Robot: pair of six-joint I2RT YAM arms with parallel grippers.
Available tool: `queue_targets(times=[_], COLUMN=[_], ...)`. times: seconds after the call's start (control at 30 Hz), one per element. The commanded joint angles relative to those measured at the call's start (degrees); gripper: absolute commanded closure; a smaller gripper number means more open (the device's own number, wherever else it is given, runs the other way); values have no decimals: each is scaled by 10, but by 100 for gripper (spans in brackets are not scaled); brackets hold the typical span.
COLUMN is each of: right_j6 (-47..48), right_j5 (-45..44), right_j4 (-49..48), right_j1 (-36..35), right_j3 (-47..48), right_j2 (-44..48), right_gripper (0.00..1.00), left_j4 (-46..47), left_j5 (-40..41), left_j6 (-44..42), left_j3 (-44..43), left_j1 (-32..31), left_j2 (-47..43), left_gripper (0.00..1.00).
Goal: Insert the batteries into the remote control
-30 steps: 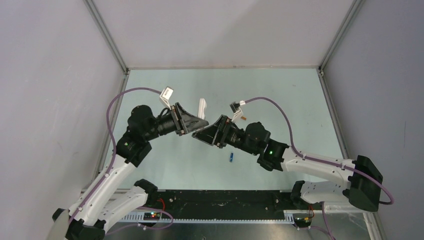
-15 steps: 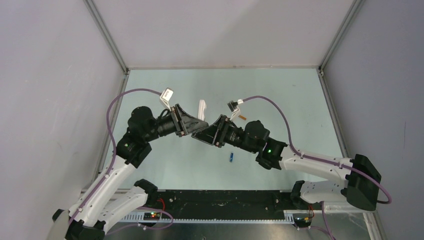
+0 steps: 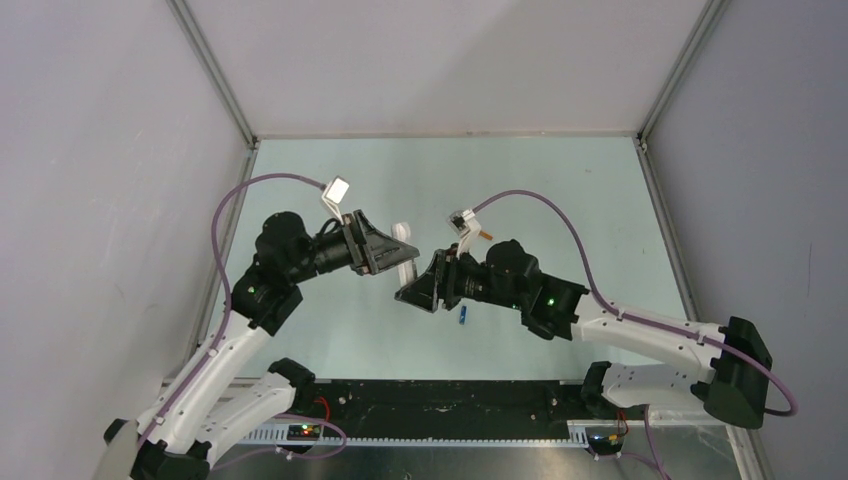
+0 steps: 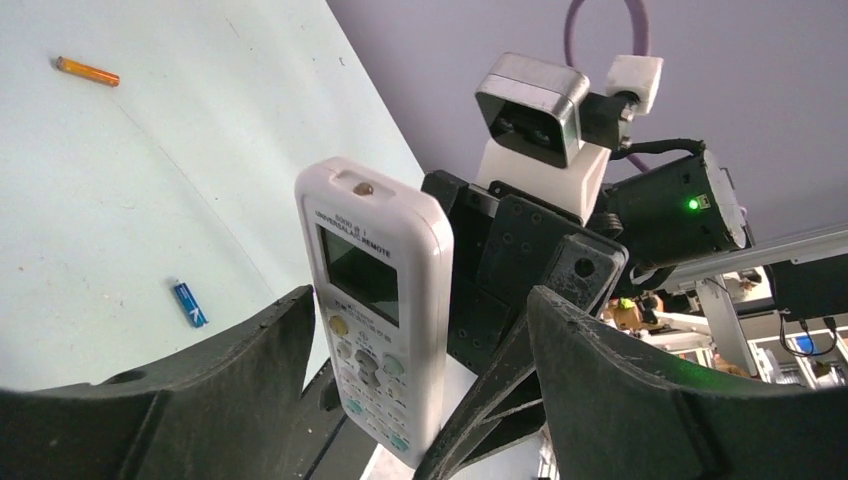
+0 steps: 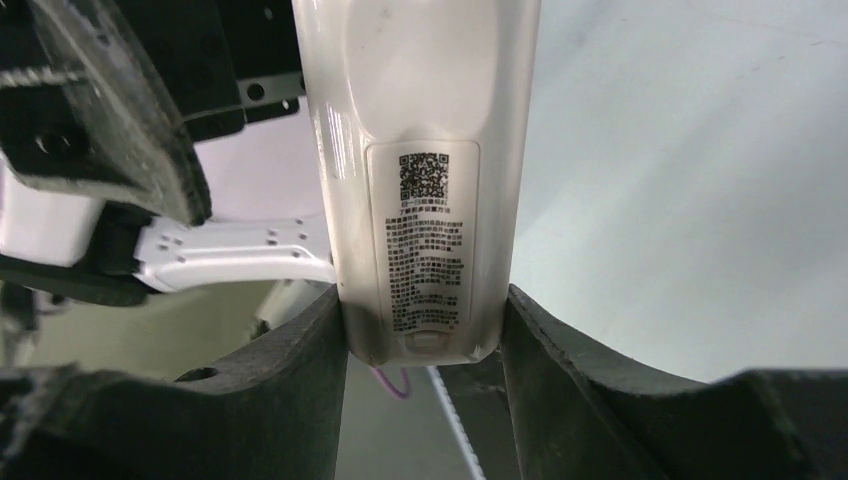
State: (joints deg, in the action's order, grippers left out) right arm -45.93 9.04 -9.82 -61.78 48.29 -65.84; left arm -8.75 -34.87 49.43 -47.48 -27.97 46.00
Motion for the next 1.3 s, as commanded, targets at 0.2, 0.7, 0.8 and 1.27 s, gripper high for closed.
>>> queue_targets(times=[0.2,0.7,0.8,1.27], right_j6=[273,500,537,571], right_j5=[-22,-193,-240,-260], right_j4=[174,251,262,264], right_j1=[-5,-46,-65,-75], right_j3=[91,122,134,137], right_j2=[11,-12,-33,-52], right_gripper=[73,70,70,70], left_j4=[-71,-132,-135,-173], left_j5=[4,41,45,53], left_j6=[-80,-84,-83,-105], left_j3=[-28,-47,-42,-42], left_j1=[2,2,2,2], left_j2=[13,33,37,49], left_gripper=[23,31,31,44])
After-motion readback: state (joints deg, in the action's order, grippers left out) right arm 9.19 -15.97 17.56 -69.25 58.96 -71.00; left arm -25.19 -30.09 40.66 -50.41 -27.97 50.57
